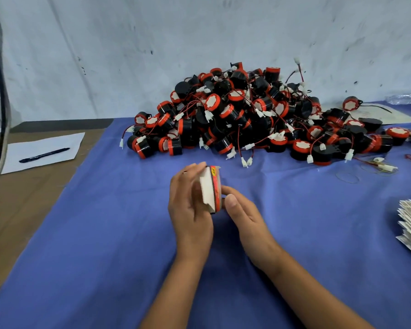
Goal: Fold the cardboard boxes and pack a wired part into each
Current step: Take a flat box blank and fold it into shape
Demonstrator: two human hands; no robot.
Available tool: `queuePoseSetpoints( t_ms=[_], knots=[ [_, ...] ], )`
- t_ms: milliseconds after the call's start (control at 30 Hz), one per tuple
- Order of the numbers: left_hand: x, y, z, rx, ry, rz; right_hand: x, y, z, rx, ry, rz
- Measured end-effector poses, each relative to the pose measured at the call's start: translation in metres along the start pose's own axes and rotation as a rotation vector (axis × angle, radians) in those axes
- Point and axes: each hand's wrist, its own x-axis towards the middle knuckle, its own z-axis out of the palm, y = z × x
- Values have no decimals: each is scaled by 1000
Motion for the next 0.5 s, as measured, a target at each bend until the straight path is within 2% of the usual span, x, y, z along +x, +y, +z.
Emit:
queuePoseSetpoints(
  t_ms=[67,133,333,433,500],
  knots=[
    [-2,-2,2,112,-120,165,2,-2,-5,103,25,14],
    [-6,0,4,79,-180,164,1,-2,-8,177,44,48],
    [-10,7,11,-260,-197,-265,5,5,-14,247,137,143],
    [-14,8,16,-241,-191,-403,5,7,-13,249,125,141],
    [-16,7,19,-233,-211,-411,5,8,-14,259,154,136]
  ],
)
